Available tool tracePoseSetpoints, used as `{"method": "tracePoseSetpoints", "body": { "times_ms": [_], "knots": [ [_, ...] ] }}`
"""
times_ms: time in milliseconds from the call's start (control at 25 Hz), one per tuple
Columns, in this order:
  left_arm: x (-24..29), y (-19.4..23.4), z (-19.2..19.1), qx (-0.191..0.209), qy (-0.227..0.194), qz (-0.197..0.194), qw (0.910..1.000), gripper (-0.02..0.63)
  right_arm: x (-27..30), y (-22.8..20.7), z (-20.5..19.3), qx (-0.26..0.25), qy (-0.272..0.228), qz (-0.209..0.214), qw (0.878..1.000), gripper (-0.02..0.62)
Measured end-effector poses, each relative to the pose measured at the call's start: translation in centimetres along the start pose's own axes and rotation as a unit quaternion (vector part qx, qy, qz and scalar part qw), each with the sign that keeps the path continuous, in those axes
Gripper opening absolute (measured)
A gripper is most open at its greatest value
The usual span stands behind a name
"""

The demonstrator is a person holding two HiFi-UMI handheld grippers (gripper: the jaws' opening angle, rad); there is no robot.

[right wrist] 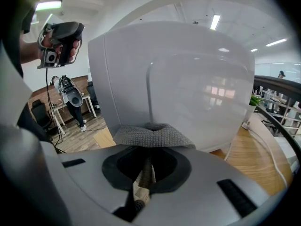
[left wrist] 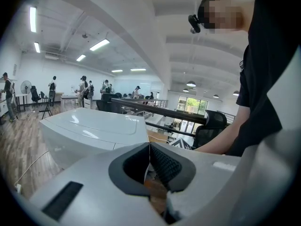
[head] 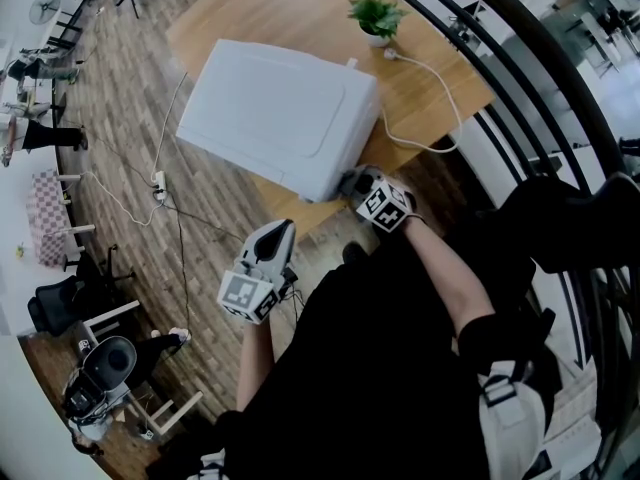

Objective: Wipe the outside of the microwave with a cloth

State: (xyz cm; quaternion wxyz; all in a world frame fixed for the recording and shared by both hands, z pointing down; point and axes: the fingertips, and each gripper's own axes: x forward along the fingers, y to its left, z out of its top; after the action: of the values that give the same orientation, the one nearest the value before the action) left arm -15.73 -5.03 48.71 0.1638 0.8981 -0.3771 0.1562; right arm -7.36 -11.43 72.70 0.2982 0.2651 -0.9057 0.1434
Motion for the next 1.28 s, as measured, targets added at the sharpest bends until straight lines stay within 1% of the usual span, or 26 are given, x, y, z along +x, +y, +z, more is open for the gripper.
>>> {"method": "tracePoseSetpoints", "body": {
  "times_ms": [160,360,520,920,1280],
  "knots": [
    [0.4,0.1,0.3,-0.004,-0.002,0.001,1.0,0.003,-0.1,-0.8,-0.1,-0.011,0.006,-0.003,1.0,0.017],
    [0.8,0.2,0.4,-0.007,-0.002,0.003,1.0,0.003,-0.4,-3.2,0.2,-0.002,0.004,-0.022,1.0,0.017],
    [1.2,0.3,0.5,-0.007,-0.001,0.005,1.0,0.003,-0.4,-4.9,0.1,-0.012,0.012,-0.026,1.0,0.017],
    [1.2,0.5,0.7,-0.013,0.0,0.016,0.9998,0.003,-0.7,-7.9,0.1,-0.017,0.022,-0.039,0.999,0.017],
    [1.4,0.5,0.5,-0.018,0.005,0.03,0.9994,0.003,-1.0,-10.9,0.6,-0.017,0.021,-0.053,0.998,0.017]
  ]
}}
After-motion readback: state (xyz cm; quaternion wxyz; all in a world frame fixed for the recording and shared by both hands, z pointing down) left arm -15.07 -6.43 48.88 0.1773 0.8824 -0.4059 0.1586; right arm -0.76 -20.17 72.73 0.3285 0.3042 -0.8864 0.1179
